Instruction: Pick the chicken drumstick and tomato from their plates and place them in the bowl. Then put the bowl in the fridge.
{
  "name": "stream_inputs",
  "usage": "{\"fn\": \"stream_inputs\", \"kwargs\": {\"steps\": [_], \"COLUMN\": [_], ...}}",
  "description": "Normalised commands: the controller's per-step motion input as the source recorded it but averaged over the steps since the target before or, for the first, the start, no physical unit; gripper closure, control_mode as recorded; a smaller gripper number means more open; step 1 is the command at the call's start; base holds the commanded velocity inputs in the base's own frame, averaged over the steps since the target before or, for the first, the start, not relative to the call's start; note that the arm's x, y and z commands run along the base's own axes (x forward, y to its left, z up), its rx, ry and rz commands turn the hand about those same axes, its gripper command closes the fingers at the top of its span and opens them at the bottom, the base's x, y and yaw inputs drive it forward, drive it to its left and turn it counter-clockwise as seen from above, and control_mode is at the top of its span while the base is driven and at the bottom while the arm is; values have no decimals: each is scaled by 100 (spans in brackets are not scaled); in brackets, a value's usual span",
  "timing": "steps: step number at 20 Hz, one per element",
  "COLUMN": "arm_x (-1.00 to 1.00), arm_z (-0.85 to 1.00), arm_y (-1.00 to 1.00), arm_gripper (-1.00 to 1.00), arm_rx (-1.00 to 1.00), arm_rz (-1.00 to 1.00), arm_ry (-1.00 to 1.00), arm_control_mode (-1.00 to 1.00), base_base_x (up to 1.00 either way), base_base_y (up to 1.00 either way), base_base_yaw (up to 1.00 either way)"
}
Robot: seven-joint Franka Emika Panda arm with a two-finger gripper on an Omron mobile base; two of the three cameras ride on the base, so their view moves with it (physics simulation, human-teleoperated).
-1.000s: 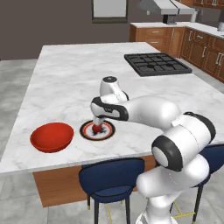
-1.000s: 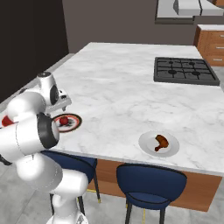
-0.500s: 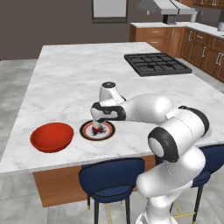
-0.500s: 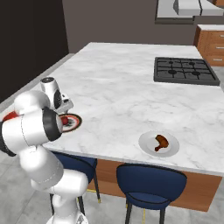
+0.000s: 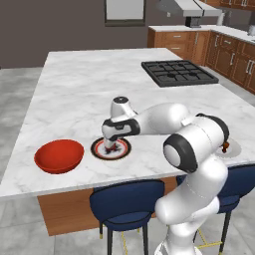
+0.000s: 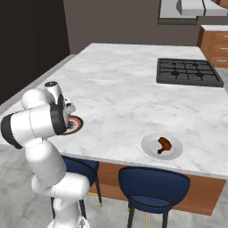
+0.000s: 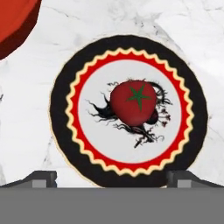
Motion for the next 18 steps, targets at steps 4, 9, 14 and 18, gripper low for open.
{"fn": "stream_inputs", "kwargs": {"steps": [4,9,14,18], "arm_x": [13,24,30,21], "arm_z": [-21,-22,-20,-16], "arm_y": [15,3,2,3], "arm_gripper": [-100,-100,-100,-100], "arm_rx": [0,-3,-2,0], "arm_rz": [-1,-1,-1,0], "arm_ry": [0,0,0,0], "arm_control_mode": [-100,-100,-100,-100], "base_base_x": [0,0,0,0], "base_base_y": [0,0,0,0], "base_base_yaw": [0,0,0,0]}}
